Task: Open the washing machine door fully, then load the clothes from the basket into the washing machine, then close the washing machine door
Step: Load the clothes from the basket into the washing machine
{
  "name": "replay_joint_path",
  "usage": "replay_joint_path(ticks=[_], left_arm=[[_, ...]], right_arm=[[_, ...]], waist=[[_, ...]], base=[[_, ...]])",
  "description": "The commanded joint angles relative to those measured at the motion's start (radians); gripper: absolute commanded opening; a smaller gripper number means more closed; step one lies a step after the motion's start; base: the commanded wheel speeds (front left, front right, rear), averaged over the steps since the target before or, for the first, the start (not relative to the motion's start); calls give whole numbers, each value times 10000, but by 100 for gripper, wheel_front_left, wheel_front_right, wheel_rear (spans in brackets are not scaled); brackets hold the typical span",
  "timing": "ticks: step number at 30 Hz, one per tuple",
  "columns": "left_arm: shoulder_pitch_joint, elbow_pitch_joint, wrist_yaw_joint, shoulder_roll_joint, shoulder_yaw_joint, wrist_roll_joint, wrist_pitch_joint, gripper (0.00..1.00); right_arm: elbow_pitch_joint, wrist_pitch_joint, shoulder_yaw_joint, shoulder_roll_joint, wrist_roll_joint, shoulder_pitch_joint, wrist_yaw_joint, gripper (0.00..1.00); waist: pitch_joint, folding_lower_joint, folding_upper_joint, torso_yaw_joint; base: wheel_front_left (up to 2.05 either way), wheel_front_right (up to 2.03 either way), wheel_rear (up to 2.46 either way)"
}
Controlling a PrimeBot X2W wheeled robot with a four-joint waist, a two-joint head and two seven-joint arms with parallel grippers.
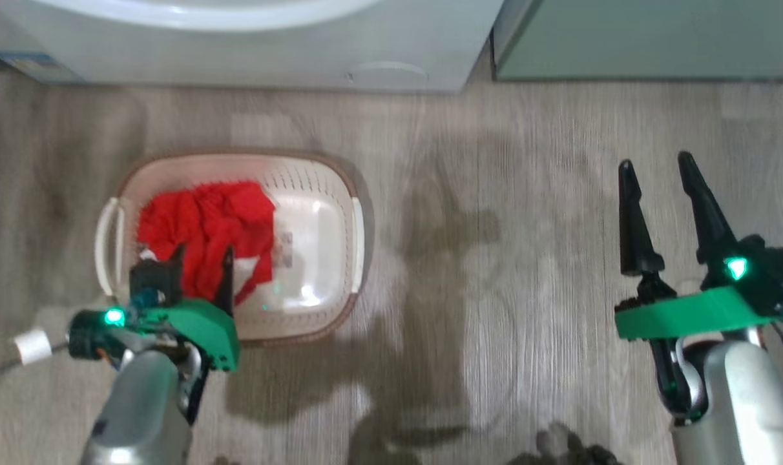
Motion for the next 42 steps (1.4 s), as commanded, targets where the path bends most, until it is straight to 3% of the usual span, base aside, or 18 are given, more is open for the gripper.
replay_joint_path(ticks=[1,7,13,22,32,42], left_arm=[[-582,520,42,445,320,130,-53,100],[-1778,2665,293,1047,188,488,-53,100],[-2758,3836,443,1679,-108,899,-17,100],[-4053,5378,780,2791,-434,1336,1238,100],[-4994,5970,482,3536,-909,1627,2376,100],[-5472,6194,126,3611,-1099,1506,3657,100]], right_arm=[[-354,-113,343,-41,17,-329,0,100],[-156,-298,744,-41,376,-685,0,100],[16,-387,919,-41,817,-826,0,100],[-154,-409,1114,-41,1432,-1097,0,100],[-156,-410,1358,-41,1835,-1419,0,100],[-170,-411,1396,-41,1931,-1575,0,100]], waist=[[1099,0,0,-438],[2074,0,0,-1028],[2837,0,0,-1478],[3774,0,0,-2064],[4290,0,0,-2405],[4588,0,0,-2516]], base=[[0,0,0],[0,0,0],[0,0,0],[0,0,0],[0,0,0],[0,0,0]])
